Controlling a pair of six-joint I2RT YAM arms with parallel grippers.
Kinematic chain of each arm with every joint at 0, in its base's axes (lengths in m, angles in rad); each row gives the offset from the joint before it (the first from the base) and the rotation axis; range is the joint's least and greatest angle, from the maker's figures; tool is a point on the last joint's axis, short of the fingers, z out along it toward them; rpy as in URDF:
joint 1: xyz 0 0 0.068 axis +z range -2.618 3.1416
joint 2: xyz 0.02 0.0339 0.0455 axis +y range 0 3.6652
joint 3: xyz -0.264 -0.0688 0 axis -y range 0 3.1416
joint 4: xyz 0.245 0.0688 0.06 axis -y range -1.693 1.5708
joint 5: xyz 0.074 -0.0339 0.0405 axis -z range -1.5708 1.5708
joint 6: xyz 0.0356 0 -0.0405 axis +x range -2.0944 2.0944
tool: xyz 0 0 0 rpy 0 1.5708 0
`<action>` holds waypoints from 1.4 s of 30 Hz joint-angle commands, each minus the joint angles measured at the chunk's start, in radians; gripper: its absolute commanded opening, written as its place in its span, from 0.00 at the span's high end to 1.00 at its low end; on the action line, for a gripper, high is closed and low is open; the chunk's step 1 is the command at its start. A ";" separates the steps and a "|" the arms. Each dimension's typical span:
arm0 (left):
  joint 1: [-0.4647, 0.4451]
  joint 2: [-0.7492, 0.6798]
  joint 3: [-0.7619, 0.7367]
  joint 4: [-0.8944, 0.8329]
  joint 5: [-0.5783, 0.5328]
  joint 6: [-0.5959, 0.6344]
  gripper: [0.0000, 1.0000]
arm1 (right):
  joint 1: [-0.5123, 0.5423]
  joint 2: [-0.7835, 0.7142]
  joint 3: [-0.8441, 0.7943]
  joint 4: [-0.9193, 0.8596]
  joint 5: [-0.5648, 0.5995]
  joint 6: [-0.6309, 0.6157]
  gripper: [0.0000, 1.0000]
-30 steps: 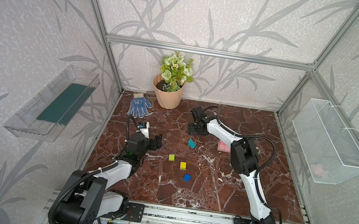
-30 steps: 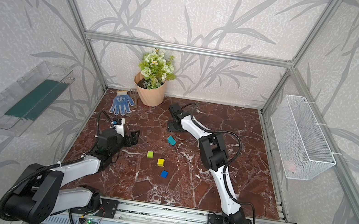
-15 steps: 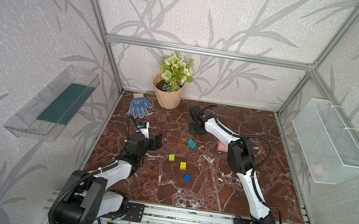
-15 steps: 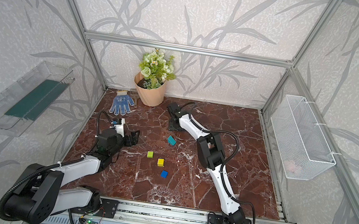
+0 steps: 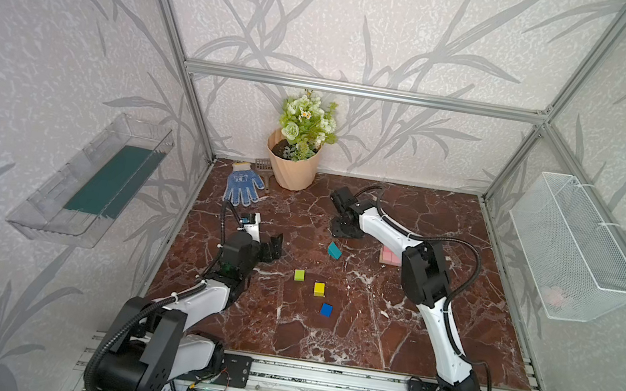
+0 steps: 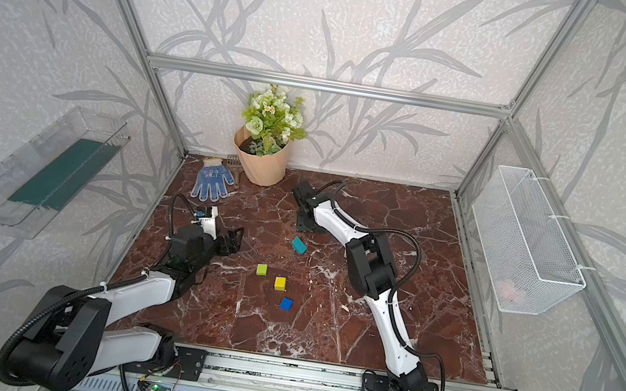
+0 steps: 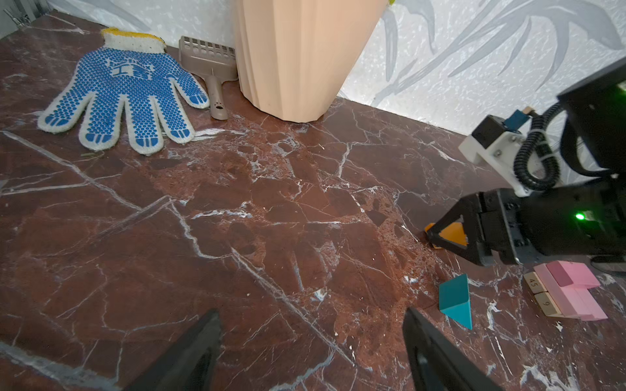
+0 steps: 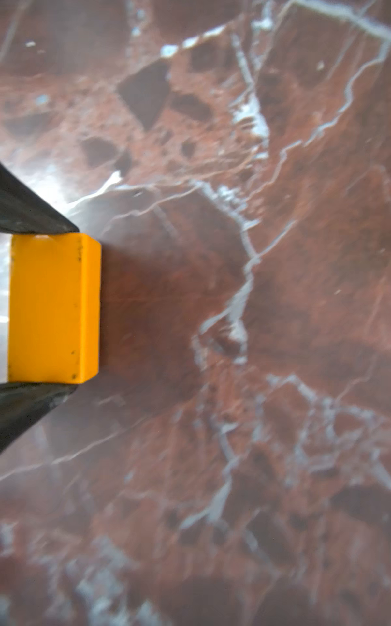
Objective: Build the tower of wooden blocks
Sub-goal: 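Lift the orange block with the right gripper and carry it toward the stack, then carry the orange block with the right gripper over the pink block stack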
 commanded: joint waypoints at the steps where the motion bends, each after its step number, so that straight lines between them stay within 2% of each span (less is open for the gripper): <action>1: -0.004 -0.020 0.001 0.022 -0.005 0.003 0.15 | 0.006 -0.210 -0.102 0.043 0.036 -0.006 0.51; 8: -0.004 -0.030 -0.008 0.027 0.001 0.003 0.15 | 0.006 -0.603 -0.486 0.166 0.097 0.009 0.51; 13: -0.004 -0.030 -0.008 0.030 0.000 0.004 0.14 | -0.001 -0.898 -0.799 0.259 0.206 0.037 0.52; 20: -0.004 -0.031 -0.009 0.028 0.003 0.005 0.14 | -0.026 -1.133 -1.042 0.283 0.263 0.057 0.52; 23: -0.004 -0.036 -0.011 0.027 -0.001 0.005 0.14 | -0.055 -1.151 -1.097 0.308 0.237 0.067 0.52; 28: -0.004 -0.039 -0.013 0.028 -0.002 0.005 0.14 | -0.095 -1.094 -1.125 0.347 0.171 0.076 0.56; 36: -0.005 -0.033 -0.009 0.027 -0.003 0.005 0.14 | -0.110 -0.925 -1.045 0.351 0.132 0.057 0.57; 42: -0.005 -0.035 -0.010 0.027 -0.004 0.005 0.14 | -0.141 -0.805 -0.978 0.338 0.099 0.033 0.62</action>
